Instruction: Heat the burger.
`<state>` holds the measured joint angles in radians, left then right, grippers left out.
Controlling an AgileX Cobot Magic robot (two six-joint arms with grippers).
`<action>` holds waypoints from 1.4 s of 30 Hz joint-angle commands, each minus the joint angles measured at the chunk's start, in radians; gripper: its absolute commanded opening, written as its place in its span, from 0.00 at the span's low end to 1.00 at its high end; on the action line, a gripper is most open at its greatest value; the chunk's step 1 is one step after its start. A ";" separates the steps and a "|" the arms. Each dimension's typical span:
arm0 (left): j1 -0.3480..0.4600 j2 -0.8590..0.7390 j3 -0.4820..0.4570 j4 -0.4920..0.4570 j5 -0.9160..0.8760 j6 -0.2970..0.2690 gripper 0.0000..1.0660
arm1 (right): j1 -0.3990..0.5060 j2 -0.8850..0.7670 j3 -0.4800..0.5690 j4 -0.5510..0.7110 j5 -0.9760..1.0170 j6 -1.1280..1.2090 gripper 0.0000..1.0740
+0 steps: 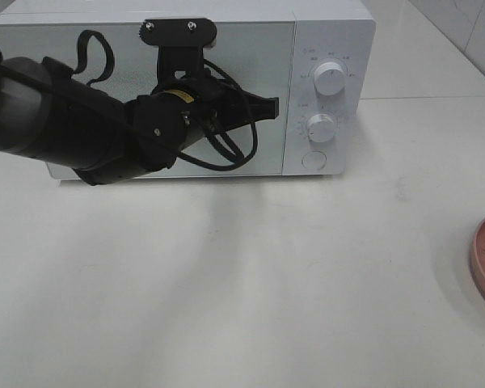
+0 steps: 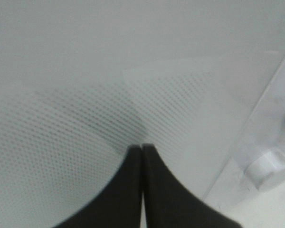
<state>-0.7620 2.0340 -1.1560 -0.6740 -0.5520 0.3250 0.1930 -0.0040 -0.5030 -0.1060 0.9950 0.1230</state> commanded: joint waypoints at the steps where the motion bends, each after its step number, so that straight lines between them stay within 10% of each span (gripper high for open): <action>1: 0.037 0.004 -0.034 -0.027 -0.080 0.005 0.00 | -0.007 -0.032 0.002 -0.004 0.003 0.000 0.70; 11: -0.013 -0.072 -0.010 -0.028 0.096 0.128 0.00 | -0.007 -0.032 0.002 -0.004 0.003 0.000 0.70; 21: -0.046 -0.186 0.137 -0.056 0.253 0.135 0.03 | -0.007 -0.032 0.002 -0.004 0.003 0.000 0.70; 23: -0.045 -0.210 0.165 -0.069 0.335 0.135 0.12 | -0.007 -0.032 0.002 -0.004 0.003 0.000 0.70; 25: -0.045 -0.238 0.201 -0.070 0.439 0.135 0.43 | -0.007 -0.032 0.002 -0.004 0.003 0.000 0.70; 26: -0.045 -0.238 0.201 -0.070 0.439 0.135 0.43 | -0.007 -0.032 0.002 -0.004 0.003 0.000 0.70; 28: -0.045 -0.264 0.225 -0.071 0.518 0.135 0.83 | -0.007 -0.032 0.002 -0.004 0.003 0.000 0.70; 30: -0.045 -0.278 0.233 -0.070 0.570 0.135 0.95 | -0.007 -0.032 0.002 -0.004 0.003 0.000 0.70; 42: -0.019 -0.359 0.235 0.173 0.968 0.108 0.94 | -0.007 -0.032 0.002 -0.004 0.003 0.000 0.70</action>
<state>-0.7820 1.6890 -0.9230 -0.5200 0.3970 0.4410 0.1930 -0.0040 -0.5030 -0.1060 0.9950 0.1230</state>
